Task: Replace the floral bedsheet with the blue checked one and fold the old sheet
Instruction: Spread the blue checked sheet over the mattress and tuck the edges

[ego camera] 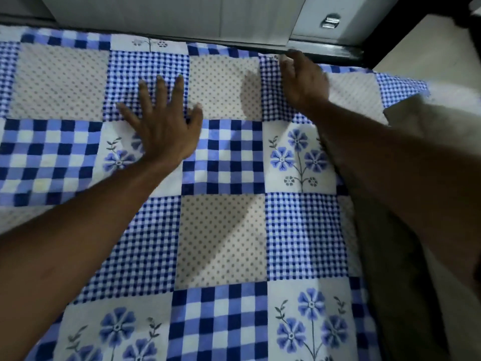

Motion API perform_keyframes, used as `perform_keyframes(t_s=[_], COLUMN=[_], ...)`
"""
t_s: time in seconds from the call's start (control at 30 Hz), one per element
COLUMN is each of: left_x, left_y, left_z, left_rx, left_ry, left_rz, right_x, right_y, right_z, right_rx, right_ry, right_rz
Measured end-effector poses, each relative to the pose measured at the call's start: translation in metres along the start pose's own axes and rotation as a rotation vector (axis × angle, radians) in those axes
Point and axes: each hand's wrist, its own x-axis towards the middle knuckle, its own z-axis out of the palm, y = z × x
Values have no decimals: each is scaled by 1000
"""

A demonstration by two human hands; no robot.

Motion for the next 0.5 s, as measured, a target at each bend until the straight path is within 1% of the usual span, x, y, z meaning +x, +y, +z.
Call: perform_keyframes(t_s=[0.03, 0.07, 0.1, 0.17, 0.23, 0.27, 0.33, 0.37, 0.43, 0.5], left_x=[-6, -11, -15, -19, -19, -18, -19, -19, -22, -26], left_y=[16, 33, 52, 90, 114, 119, 121, 120, 119, 119], left_z=[1, 5, 8, 18, 30, 36, 46, 49, 53, 58], left_rx=[-18, -38, -60, -94, -89, -75, -62, -64, -68, -55], left_ry=[-10, -25, -47, -119, -181, -184, -149, -129, -102, -53], left_rz=[58, 126, 195, 286, 303, 300, 292, 295, 297, 304], right_x=[-9, -17, -24, -26, -9, -2, 9, 12, 25, 40], right_y=[10, 21, 31, 48, 57, 59, 60, 62, 66, 70], right_z=[-3, -3, 0, 2, 4, 3, 2, 0, 0, 2], right_rx=[-30, -71, -102, -128, -155, -177, -266, -299, -268, -256], right_ry=[59, 66, 22, -129, -240, -264, -284, -282, -247, -273], right_rz=[23, 43, 56, 110, 136, 115, 34, 29, 64, 83])
